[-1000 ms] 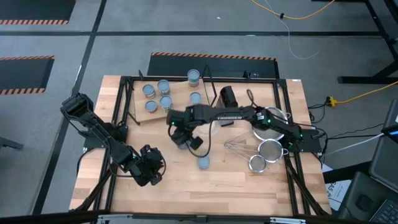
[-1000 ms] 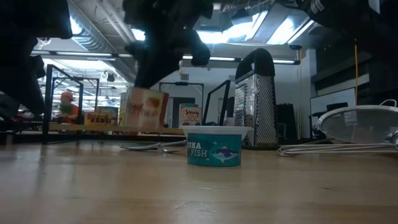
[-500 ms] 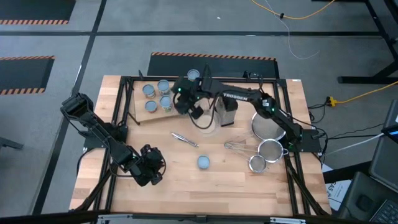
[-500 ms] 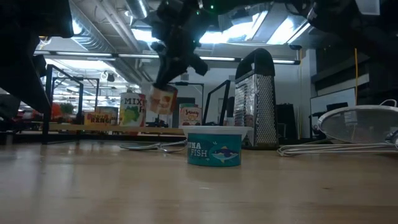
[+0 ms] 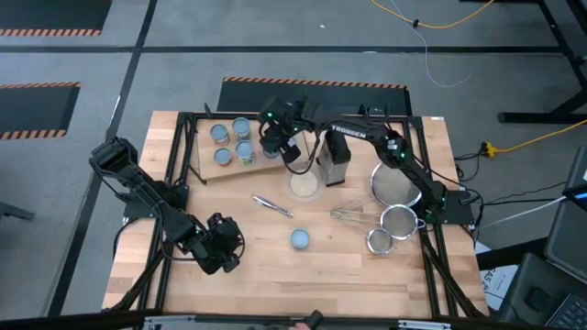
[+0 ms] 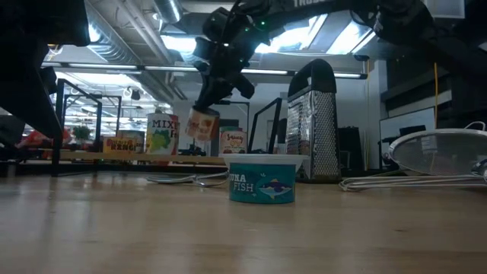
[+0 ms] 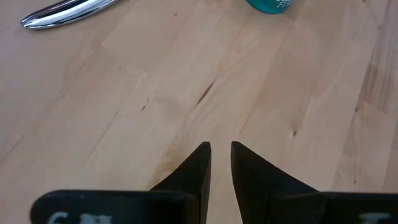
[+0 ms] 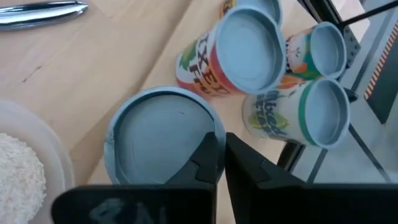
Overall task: Pick and place cans onto a shelf
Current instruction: Put the light red can on the shelf
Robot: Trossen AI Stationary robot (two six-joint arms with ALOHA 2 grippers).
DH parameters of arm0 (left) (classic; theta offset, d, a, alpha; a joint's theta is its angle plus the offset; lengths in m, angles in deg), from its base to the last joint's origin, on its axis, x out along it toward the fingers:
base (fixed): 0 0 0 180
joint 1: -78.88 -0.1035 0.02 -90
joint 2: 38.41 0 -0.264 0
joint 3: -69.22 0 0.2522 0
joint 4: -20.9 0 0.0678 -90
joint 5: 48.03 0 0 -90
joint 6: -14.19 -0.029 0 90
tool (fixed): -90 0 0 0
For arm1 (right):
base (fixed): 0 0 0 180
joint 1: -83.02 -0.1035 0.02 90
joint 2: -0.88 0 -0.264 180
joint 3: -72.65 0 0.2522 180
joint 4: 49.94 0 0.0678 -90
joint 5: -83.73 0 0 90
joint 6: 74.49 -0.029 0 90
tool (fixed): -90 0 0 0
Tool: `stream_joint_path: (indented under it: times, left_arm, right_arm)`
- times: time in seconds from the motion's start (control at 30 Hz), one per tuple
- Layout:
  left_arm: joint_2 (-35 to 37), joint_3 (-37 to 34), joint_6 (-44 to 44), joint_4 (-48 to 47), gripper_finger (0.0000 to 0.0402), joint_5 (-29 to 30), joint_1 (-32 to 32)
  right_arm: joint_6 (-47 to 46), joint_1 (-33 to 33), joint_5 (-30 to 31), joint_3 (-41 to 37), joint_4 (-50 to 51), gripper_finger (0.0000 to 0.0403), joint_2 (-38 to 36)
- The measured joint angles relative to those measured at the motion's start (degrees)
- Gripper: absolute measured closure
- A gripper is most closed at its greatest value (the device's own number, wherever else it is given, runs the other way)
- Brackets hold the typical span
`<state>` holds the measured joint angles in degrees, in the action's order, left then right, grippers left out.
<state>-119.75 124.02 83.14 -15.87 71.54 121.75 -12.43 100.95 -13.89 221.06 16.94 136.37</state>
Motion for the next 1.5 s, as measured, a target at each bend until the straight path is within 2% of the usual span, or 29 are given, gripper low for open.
stream_joint_path:
  times: [1.13,1.5]
  left_arm:
    - [0.0,0.0,-0.11,0.83,0.0347,0.23,0.0]
    - [0.0,0.0,-0.13,0.83,0.0347,0.23,0.0]
  right_arm:
    - [-0.24,1.8,-2.73,0.07,-3.06,0.0383,4.59]
    - [-0.07,1.84,-2.54,0.04,-4.56,0.0355,4.68]
